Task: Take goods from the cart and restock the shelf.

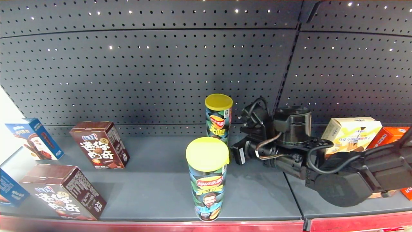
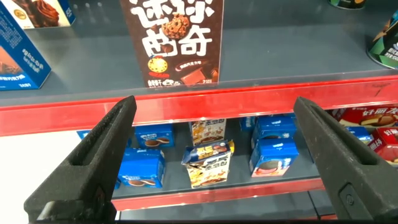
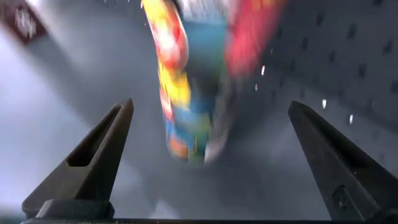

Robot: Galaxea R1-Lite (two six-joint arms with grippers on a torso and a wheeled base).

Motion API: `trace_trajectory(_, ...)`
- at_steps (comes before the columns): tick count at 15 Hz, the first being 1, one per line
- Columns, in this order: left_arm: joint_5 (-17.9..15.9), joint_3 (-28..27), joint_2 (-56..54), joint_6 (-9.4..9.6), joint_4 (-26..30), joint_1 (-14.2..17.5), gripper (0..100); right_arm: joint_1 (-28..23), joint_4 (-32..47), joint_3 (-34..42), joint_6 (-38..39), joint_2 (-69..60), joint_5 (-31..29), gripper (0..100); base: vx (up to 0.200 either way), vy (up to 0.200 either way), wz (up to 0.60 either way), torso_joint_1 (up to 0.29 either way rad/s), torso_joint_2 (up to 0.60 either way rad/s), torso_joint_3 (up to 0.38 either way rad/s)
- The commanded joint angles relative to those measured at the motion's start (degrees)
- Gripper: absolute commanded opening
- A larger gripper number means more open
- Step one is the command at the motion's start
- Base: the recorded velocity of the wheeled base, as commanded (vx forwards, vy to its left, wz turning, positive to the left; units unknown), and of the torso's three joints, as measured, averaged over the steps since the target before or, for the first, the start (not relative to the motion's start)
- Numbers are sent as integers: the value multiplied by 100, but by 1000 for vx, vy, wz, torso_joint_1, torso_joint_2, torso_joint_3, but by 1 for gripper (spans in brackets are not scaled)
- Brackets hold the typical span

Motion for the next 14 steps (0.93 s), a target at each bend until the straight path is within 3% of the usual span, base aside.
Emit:
trace_trajectory(1, 1, 0, 9, -2, -2, -1, 100, 8, 0, 410, -11, -444, 1, 100, 0, 0, 0, 0, 0, 0)
trace_trajectory(4, 1, 0, 9, -2, -2, -1, 100, -106, 18, 1052, -169, -892, -34, 100, 0, 0, 0, 0, 0, 0)
trace_trajectory(9, 1, 0, 9, -2, -2, -1, 100, -326, 105, 1096, -160, -1226, -254, 100, 0, 0, 0, 0, 0, 0)
trace_trajectory(11, 1, 0, 9, -2, -2, -1, 100, -555, 536, 938, -160, -1718, -465, 100, 0, 0, 0, 0, 0, 0)
trace_trajectory(14, 1, 0, 9, -2, -2, -1, 100, -1354, 756, 982, -169, -2544, -605, 100, 0, 0, 0, 0, 0, 0)
